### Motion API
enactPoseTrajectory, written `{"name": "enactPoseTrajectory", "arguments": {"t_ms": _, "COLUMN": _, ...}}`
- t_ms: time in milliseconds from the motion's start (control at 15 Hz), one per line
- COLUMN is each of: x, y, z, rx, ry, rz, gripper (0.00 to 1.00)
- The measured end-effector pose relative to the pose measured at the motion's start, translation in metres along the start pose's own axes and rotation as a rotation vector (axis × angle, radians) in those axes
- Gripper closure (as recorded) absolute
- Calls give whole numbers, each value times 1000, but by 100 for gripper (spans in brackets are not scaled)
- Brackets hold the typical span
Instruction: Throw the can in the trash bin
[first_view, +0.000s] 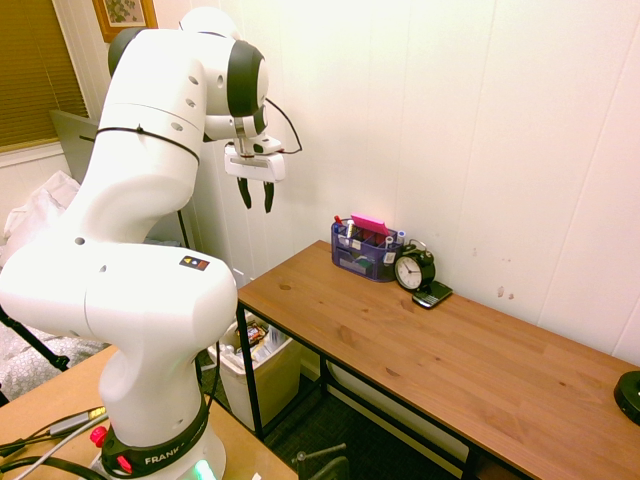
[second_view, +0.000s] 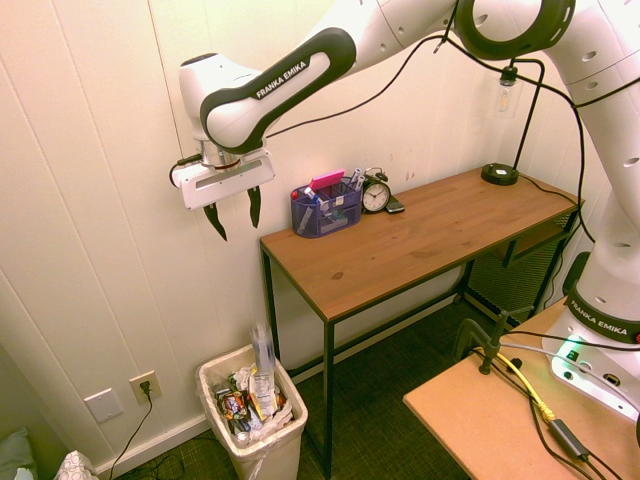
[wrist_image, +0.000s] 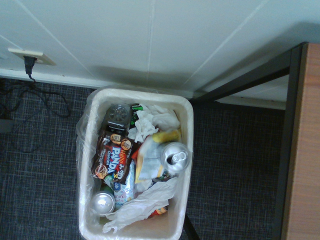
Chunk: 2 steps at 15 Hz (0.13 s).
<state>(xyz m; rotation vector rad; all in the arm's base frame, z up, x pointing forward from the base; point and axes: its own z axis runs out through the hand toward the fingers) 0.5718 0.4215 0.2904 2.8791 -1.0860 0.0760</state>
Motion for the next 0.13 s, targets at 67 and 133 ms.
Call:
{"name": "enactPoseTrajectory", "arguments": {"t_ms": 67, "x": 6, "y": 1, "z": -1, "rx": 6, "ry": 3, "rz": 6, "gripper": 0}}
{"name": "enactPoseTrajectory", "arguments": {"t_ms": 133, "x": 14, "y": 4, "z": -4, "rx": 14, "ry": 7, "rz": 17, "gripper": 0}}
